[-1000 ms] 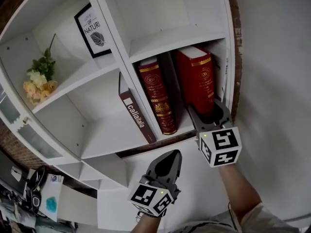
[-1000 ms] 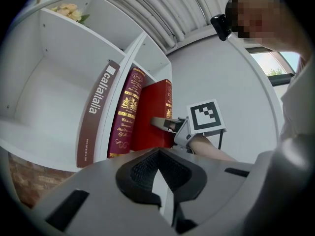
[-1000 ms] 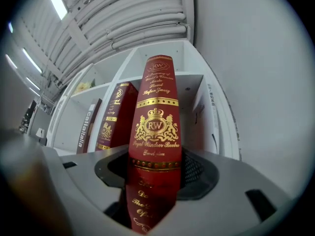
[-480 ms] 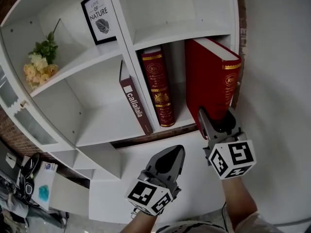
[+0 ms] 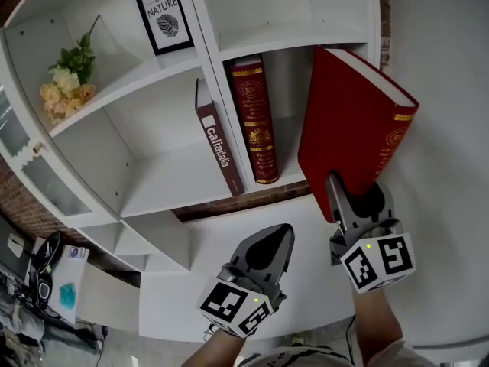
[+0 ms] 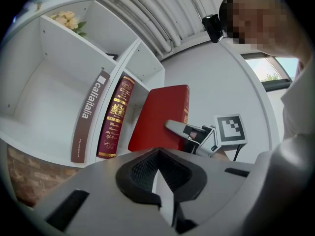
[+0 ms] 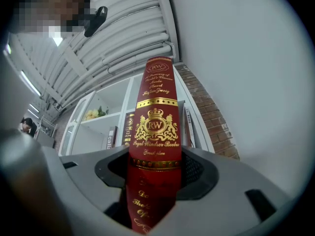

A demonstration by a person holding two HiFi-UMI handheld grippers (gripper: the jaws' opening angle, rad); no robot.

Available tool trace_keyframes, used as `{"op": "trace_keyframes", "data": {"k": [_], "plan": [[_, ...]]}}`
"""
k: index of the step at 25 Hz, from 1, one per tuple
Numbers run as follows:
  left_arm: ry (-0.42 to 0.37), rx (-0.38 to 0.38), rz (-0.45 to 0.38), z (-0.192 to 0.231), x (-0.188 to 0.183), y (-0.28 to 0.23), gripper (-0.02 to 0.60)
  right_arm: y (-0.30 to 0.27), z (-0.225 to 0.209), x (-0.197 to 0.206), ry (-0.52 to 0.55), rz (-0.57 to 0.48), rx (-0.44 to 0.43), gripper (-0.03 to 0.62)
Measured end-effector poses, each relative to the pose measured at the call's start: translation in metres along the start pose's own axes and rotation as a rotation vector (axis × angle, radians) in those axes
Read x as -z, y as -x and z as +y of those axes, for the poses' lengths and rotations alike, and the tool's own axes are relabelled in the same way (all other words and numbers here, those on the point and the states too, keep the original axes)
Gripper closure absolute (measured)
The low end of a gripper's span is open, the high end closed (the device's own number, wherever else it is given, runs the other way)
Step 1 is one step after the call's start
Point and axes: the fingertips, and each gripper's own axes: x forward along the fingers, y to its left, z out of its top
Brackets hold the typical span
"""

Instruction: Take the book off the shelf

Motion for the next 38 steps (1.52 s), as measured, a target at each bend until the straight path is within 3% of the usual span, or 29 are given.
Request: {"op": "trace_keyframes", "data": {"k": [18, 38], "plan": [[0.038, 0.152, -0.003, -0.026, -0.009, 0.108, 0.571, 0.102, 0.094, -0.015, 0.071, 0.01, 0.142, 0.345], [0.02, 0.089, -0.044, 0.003, -0.038, 0.223, 0.571, 0.134, 0.228, 0.001, 0.061, 0.012, 0.046, 0.345]]}}
